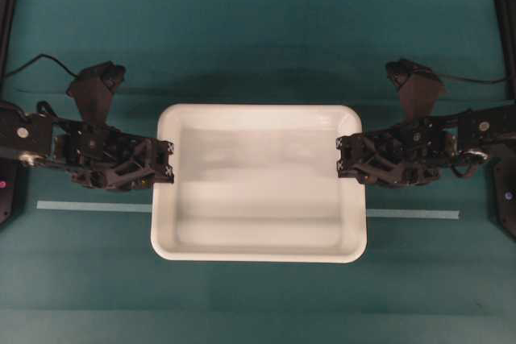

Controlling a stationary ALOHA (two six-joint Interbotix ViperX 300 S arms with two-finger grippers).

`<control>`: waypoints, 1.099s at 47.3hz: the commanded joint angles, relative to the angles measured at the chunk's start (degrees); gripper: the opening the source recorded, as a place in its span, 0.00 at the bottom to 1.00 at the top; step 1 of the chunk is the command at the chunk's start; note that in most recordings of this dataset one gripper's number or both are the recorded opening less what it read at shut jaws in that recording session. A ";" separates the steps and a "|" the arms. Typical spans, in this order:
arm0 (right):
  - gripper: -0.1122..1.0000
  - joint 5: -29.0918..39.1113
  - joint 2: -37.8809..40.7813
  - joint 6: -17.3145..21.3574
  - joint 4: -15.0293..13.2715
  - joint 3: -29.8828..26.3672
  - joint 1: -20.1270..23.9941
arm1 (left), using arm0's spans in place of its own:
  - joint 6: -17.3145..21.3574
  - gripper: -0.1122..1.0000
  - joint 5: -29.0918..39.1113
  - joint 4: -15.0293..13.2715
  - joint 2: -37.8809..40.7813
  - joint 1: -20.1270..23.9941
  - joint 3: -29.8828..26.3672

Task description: Lift the white case with both hands.

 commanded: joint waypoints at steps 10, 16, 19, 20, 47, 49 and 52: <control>0.18 -1.41 3.87 -1.23 -0.35 0.79 -0.26 | 0.44 0.18 -1.76 0.44 3.16 0.18 0.79; 0.18 -3.34 5.71 -1.23 -0.35 0.79 -0.44 | 0.44 0.18 -1.85 0.79 3.43 0.18 1.41; 0.18 -3.96 6.59 -1.23 -0.35 0.79 -0.35 | 0.44 0.18 -1.85 0.79 3.52 0.18 1.93; 0.18 -4.13 6.86 -1.23 -0.35 0.79 -0.44 | 0.44 0.18 -1.85 0.79 3.60 0.18 2.11; 0.18 -4.31 8.70 -1.05 -0.35 1.05 -1.41 | 0.44 0.18 -1.85 0.79 6.06 0.62 3.52; 0.18 -4.31 8.70 -1.05 -0.35 1.05 -1.41 | 0.44 0.18 -1.93 0.79 6.24 0.79 3.52; 0.18 -4.22 8.70 -0.97 -0.09 0.97 -1.41 | 0.44 0.18 -2.11 0.79 6.42 0.97 3.52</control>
